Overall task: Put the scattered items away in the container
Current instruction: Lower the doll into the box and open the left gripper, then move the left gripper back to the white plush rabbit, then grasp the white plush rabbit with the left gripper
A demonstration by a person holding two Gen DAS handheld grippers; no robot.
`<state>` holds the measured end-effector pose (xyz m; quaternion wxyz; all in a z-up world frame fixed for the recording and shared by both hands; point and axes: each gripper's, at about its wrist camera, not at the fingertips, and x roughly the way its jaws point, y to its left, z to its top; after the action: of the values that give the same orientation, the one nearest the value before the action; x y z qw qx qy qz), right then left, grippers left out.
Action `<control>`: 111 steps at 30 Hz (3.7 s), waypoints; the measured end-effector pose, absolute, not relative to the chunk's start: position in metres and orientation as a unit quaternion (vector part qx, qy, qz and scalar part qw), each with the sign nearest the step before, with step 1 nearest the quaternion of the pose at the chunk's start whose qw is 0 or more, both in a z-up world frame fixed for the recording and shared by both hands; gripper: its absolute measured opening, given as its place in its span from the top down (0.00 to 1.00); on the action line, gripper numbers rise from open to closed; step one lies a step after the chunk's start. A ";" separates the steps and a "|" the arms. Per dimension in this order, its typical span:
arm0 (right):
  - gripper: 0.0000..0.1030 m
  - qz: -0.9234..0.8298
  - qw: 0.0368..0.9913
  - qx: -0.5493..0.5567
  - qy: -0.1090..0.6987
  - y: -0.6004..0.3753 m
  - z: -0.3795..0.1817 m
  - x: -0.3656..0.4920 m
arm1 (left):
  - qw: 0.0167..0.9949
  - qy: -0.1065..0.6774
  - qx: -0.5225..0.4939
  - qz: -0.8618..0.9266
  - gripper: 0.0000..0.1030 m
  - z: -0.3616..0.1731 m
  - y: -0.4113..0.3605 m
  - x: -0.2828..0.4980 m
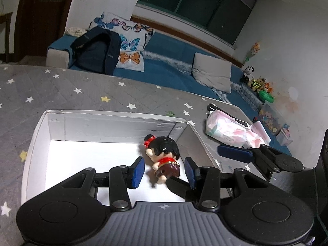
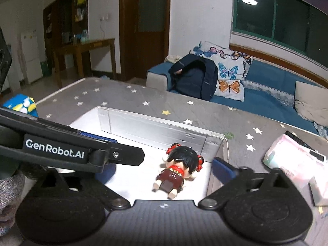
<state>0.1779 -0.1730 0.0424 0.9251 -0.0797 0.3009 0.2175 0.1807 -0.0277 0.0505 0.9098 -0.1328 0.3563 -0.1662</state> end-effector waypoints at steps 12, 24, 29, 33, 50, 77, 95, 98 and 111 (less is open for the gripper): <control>0.00 0.214 0.936 -0.070 0.270 -0.184 0.045 0.121 | 0.923 0.333 -0.104 -0.161 0.56 0.059 -0.034 0.125; 0.00 0.226 0.945 -0.065 0.228 -0.181 0.039 0.066 | 0.930 0.325 -0.079 -0.150 0.56 0.057 -0.036 0.075; 0.00 0.235 0.940 -0.042 0.244 -0.184 0.036 0.056 | 0.931 0.325 -0.076 -0.149 0.56 0.054 -0.037 0.061; 0.00 0.236 0.938 -0.032 0.252 -0.188 0.032 0.048 | 0.930 0.329 -0.079 -0.146 0.56 0.050 -0.035 0.054; 0.03 0.253 0.929 -0.033 0.269 -0.194 0.015 0.006 | 0.928 0.342 -0.083 -0.124 0.56 0.034 -0.011 0.015; 0.38 0.368 0.862 -0.081 0.340 -0.147 -0.011 -0.004 | 0.884 0.400 -0.204 -0.130 0.56 -0.002 0.029 0.019; 0.66 0.348 0.864 -0.075 0.356 -0.149 -0.024 0.006 | 0.836 0.449 -0.284 -0.140 0.56 -0.023 0.034 0.034; 0.67 0.344 0.867 -0.082 0.351 -0.147 -0.025 0.004 | 0.835 0.450 -0.287 -0.137 0.56 -0.023 0.034 0.034; 0.73 0.348 0.870 -0.101 0.335 -0.149 -0.019 -0.010 | 0.837 0.433 -0.302 -0.143 0.63 -0.019 0.037 0.018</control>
<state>-0.0097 -0.1487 -0.0191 0.8696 -0.1010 0.3353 0.3481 0.0183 0.0374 -0.0192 0.8372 -0.3016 0.4331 -0.1433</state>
